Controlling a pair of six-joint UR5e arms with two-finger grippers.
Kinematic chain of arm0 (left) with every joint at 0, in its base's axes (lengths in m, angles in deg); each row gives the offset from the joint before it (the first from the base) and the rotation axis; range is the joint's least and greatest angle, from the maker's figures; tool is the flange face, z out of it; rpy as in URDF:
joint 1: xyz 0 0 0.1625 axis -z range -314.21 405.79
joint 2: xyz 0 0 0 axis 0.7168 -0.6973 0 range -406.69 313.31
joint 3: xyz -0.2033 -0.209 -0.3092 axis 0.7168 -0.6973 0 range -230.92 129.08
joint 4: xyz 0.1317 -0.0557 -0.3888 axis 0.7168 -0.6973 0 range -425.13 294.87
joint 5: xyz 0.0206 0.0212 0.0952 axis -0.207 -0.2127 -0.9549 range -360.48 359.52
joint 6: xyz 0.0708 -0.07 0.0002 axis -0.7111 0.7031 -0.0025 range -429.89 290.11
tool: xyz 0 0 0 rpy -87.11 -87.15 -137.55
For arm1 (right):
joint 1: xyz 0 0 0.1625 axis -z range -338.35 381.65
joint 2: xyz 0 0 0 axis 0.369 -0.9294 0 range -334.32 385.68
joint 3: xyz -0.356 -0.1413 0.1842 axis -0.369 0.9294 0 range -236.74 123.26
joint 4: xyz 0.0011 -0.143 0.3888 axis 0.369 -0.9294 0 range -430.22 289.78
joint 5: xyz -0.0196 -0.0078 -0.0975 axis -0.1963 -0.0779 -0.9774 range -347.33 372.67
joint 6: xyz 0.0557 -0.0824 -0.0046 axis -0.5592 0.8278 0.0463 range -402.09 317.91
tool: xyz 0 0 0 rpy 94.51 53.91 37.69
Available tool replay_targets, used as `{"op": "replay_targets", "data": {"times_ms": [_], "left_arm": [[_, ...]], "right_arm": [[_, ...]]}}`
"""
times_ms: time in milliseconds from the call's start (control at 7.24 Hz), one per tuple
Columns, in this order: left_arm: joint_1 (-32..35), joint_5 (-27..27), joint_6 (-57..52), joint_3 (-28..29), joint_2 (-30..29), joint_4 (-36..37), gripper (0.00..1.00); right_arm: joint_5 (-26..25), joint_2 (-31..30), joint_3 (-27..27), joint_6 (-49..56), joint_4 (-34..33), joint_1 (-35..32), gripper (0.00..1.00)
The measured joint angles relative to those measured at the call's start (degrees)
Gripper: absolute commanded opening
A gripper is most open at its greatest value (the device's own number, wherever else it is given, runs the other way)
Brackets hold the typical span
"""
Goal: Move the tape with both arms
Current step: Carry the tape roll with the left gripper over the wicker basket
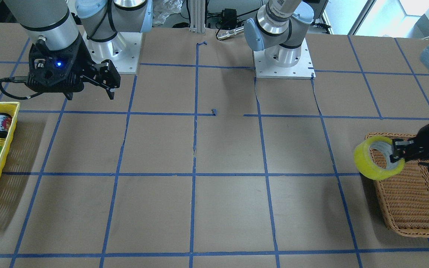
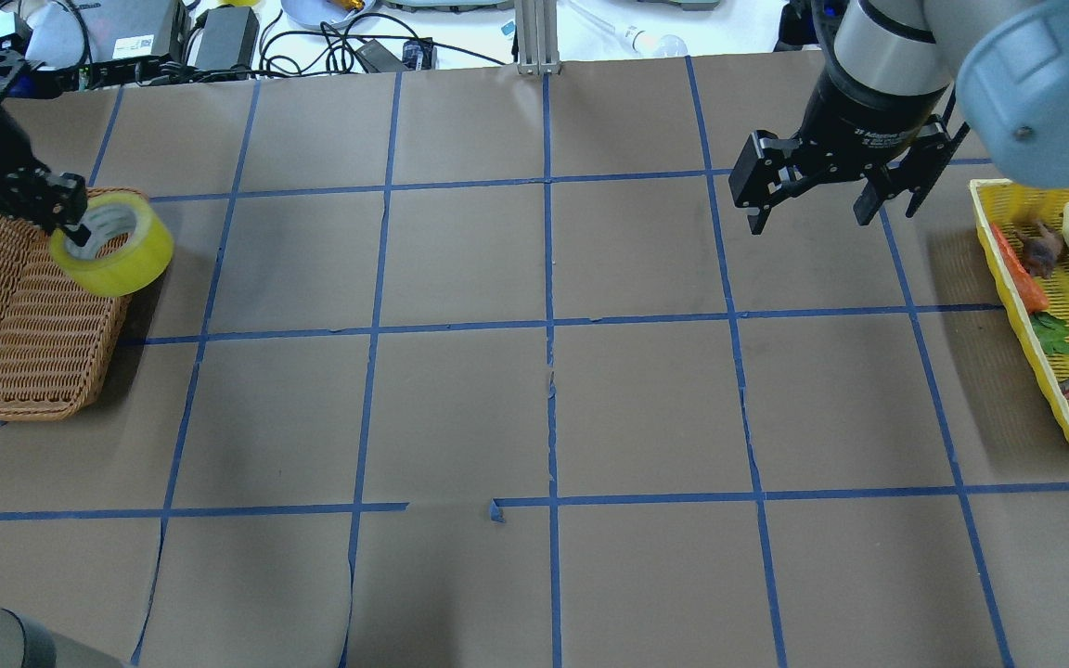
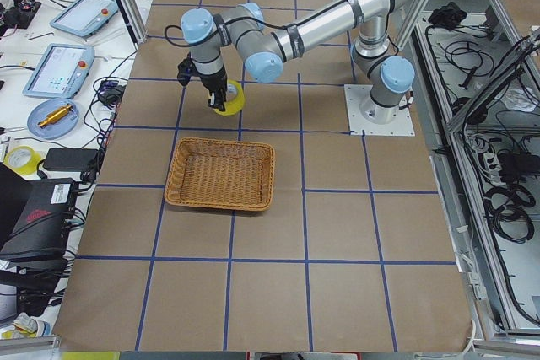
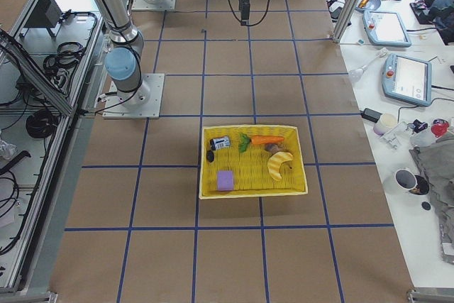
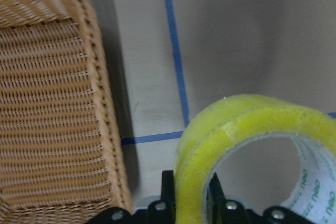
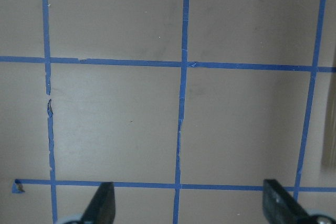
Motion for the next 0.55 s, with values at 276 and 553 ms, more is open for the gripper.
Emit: {"op": "replay_targets", "data": {"times_ms": [276, 553], "left_arm": [[-5.8, 0.3, -6.4, 0.6, -4.1, 8.0, 0.00], [-9.4, 1.1, -12.1, 0.8, -9.7, 14.9, 0.00]], "right_arm": [[-0.2, -0.3, -0.5, 0.0, 0.0, 0.0, 1.00], [-0.2, -0.4, -0.6, 0.0, 0.1, 0.0, 1.00]]}}
